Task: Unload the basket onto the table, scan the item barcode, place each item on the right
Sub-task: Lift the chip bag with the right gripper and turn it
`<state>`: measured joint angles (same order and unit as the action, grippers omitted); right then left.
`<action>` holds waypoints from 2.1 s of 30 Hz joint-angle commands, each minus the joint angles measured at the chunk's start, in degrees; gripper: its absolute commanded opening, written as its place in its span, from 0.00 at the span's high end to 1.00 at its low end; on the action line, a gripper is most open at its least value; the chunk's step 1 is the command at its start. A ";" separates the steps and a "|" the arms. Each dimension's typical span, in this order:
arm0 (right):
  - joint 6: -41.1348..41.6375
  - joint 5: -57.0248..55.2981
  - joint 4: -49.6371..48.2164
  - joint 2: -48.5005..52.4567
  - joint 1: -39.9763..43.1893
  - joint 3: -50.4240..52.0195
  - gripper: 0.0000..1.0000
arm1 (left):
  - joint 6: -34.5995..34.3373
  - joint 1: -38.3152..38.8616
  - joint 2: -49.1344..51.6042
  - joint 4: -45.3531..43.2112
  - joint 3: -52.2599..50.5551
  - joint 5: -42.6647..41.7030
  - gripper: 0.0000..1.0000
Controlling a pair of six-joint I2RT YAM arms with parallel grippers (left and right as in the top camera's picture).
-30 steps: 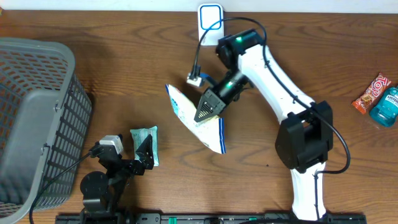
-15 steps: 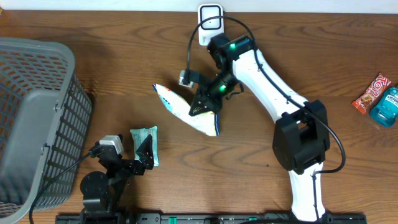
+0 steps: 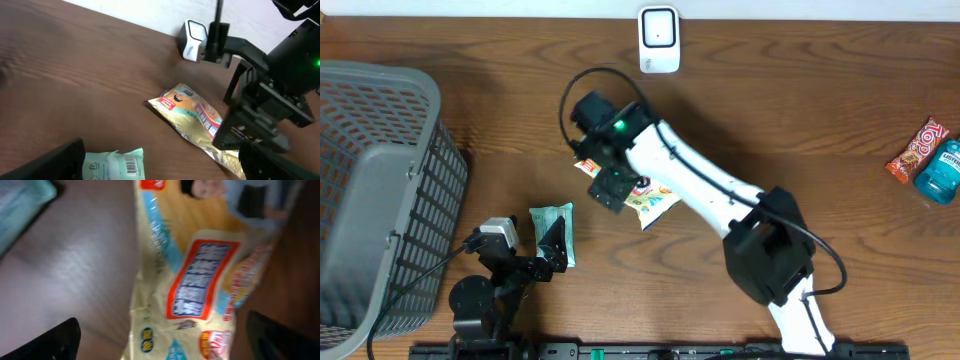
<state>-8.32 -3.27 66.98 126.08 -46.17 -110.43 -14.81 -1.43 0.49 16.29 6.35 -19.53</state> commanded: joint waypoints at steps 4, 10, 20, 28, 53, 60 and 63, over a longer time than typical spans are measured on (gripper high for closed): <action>6.05 -12.68 -7.34 -0.22 -0.83 4.15 0.01 | 0.11 0.13 -0.26 1.42 -0.79 -0.11 0.02; 6.14 -12.52 -13.77 -0.22 -1.18 14.95 0.01 | 0.09 0.13 -0.26 1.42 -0.79 -0.11 0.02; 6.16 -11.15 -22.10 -0.02 -0.70 25.92 0.93 | 0.09 0.13 -0.26 1.44 -0.79 -0.11 0.02; 6.08 13.49 -9.25 -1.66 5.31 13.92 0.99 | 0.09 0.13 -0.26 1.44 -0.79 -0.11 0.02; -23.32 88.50 30.53 -3.63 28.55 5.14 0.99 | 0.09 0.13 -0.26 1.44 -0.81 -0.11 0.02; -21.94 88.21 30.53 -5.31 27.36 5.22 0.99 | 0.09 0.13 -0.26 1.44 -0.79 -0.11 0.02; -21.97 87.03 30.53 -8.55 26.60 5.22 0.99 | 0.09 0.13 -0.26 1.44 -0.79 -0.11 0.02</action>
<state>-29.91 81.34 97.49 122.72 -18.50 -104.97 -14.81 -1.43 0.49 16.32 6.35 -19.53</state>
